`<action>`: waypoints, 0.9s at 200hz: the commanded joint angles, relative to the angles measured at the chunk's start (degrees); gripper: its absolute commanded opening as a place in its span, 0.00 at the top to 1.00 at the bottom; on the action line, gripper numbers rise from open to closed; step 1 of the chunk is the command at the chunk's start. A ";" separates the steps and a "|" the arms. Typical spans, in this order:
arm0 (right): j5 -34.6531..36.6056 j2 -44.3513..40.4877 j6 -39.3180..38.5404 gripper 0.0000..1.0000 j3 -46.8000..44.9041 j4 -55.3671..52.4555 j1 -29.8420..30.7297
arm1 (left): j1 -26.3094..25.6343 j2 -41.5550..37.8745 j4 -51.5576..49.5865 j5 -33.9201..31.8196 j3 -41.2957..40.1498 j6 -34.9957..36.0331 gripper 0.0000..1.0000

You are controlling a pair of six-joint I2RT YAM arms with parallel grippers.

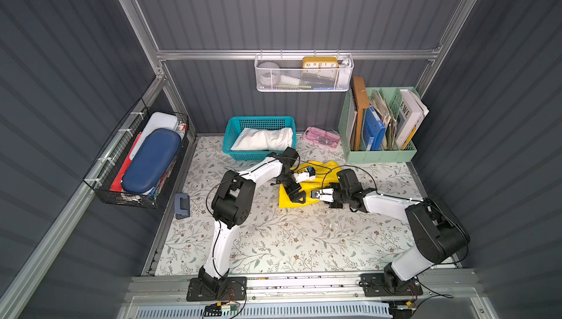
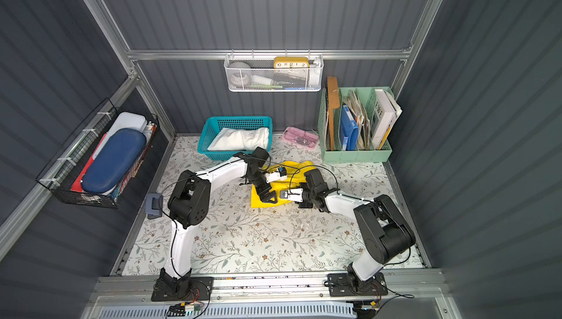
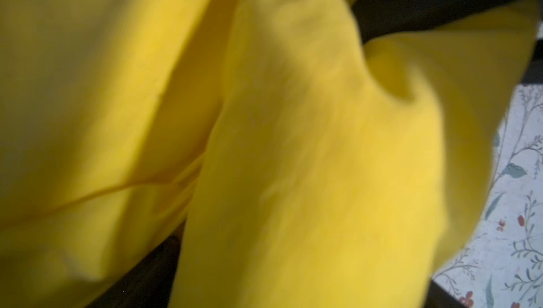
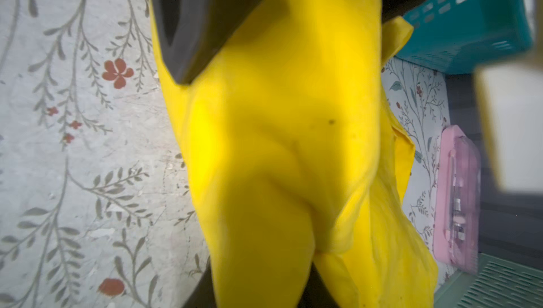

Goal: Roll up the shorts
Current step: Roll the shorts at the center of the board.

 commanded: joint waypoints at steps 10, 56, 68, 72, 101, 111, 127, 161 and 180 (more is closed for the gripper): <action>0.80 0.57 2.71 1.00 -1.34 -11.57 -0.63 | 2.62 -8.13 6.25 -5.63 -3.73 -2.56 0.00; -4.59 -0.04 7.16 1.00 2.75 -19.08 -1.87 | 3.79 -20.31 19.36 -9.71 -11.55 -3.05 0.00; -8.03 0.53 8.67 1.00 5.60 -24.04 -2.63 | 3.83 -24.23 24.55 -9.75 -14.34 -3.04 0.00; -9.06 0.70 8.34 1.00 6.75 -26.27 -2.85 | 3.83 -25.61 26.25 -9.34 -15.37 -2.82 0.00; -13.45 1.89 10.85 1.00 13.37 -37.91 -3.81 | 3.77 -32.61 31.42 -9.26 -23.44 1.19 0.00; -15.89 2.19 10.99 1.00 15.43 -41.36 -4.40 | 3.75 -33.39 32.13 -9.24 -24.32 2.34 0.00; -19.21 3.33 13.63 1.00 19.19 -46.03 -5.69 | 3.59 -33.71 32.26 -8.38 -24.97 3.45 0.00; -23.31 8.72 18.16 1.00 27.35 -56.59 -8.34 | -0.69 -33.68 33.71 -10.89 -27.50 7.74 0.00; -24.30 11.48 20.08 1.00 29.91 -59.11 -9.15 | -4.23 -32.66 33.44 -13.07 -28.67 10.06 0.00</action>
